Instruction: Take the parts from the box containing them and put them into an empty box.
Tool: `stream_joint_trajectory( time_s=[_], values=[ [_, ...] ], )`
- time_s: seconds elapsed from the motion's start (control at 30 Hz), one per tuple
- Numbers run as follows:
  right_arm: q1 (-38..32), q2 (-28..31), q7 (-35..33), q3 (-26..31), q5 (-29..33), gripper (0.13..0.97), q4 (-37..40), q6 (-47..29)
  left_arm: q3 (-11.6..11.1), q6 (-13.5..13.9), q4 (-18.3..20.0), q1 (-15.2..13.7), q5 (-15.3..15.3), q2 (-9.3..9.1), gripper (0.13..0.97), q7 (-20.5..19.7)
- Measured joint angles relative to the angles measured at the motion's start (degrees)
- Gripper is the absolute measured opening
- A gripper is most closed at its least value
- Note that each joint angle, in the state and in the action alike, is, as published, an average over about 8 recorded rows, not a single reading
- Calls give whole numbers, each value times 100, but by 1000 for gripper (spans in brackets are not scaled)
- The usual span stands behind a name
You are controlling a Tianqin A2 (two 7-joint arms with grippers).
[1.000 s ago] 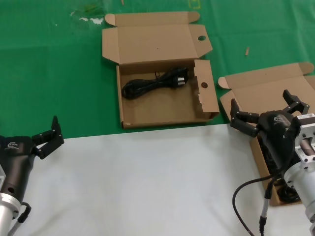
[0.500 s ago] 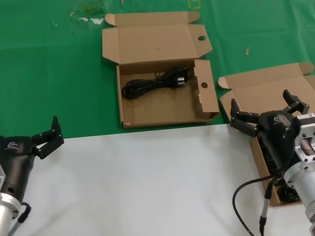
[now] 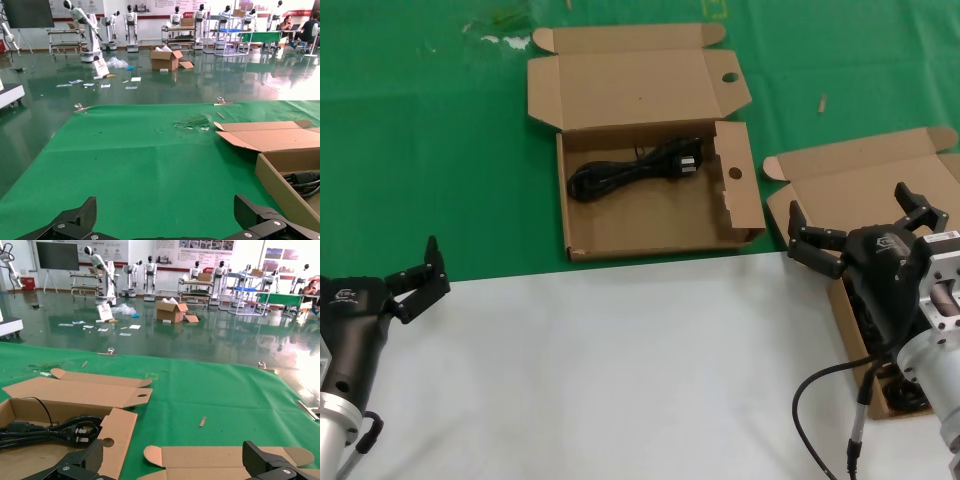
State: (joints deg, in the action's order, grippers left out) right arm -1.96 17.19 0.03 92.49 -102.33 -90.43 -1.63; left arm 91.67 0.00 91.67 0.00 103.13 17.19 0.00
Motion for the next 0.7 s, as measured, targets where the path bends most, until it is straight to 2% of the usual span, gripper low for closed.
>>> stream_joint_trajectory(
  time_s=[0.7],
  values=[
    [0,0,0,0,0,966,0,0,0,0,0,0,0,0,966,0]
  ],
)
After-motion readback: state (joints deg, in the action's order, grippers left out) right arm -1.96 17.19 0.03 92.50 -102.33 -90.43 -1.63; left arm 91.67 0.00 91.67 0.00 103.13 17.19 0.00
